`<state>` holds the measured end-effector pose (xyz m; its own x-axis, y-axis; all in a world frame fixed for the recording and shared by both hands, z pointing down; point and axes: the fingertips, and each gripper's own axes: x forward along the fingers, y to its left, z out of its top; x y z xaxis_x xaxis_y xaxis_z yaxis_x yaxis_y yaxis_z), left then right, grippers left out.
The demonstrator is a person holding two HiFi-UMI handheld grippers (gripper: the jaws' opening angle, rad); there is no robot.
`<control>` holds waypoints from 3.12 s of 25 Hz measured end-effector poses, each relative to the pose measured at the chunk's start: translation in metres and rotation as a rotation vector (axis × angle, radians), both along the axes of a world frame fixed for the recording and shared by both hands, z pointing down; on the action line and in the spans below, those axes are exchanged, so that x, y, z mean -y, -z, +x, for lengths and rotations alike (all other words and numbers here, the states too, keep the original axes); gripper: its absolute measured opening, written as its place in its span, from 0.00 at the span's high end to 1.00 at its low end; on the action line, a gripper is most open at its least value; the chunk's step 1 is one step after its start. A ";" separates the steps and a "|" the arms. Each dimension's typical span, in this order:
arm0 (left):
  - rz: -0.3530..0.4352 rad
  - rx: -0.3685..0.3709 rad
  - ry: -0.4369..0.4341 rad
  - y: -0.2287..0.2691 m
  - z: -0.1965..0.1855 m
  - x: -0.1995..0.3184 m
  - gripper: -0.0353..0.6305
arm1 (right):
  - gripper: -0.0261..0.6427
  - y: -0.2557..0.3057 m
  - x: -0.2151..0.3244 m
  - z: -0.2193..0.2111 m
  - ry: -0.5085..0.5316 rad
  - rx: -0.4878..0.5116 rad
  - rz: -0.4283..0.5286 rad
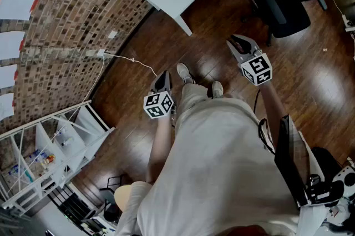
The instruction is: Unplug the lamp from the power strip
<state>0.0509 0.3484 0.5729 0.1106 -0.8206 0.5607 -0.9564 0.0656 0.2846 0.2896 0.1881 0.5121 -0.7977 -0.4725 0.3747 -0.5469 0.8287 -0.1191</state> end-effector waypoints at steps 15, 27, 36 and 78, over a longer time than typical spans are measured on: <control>0.027 0.018 -0.141 0.000 -0.109 0.119 0.94 | 0.86 0.010 0.078 -0.104 -0.066 -0.027 0.021; 0.054 0.013 -0.191 -0.003 -0.206 0.187 0.94 | 0.87 0.021 0.129 -0.194 -0.127 0.065 -0.070; 0.097 -0.006 -0.205 0.003 -0.250 0.221 0.94 | 0.87 0.014 0.154 -0.235 -0.154 -0.001 -0.062; -0.162 -0.011 0.003 -0.053 -0.191 0.478 0.94 | 0.88 -0.101 0.433 -0.280 0.359 -0.255 -0.058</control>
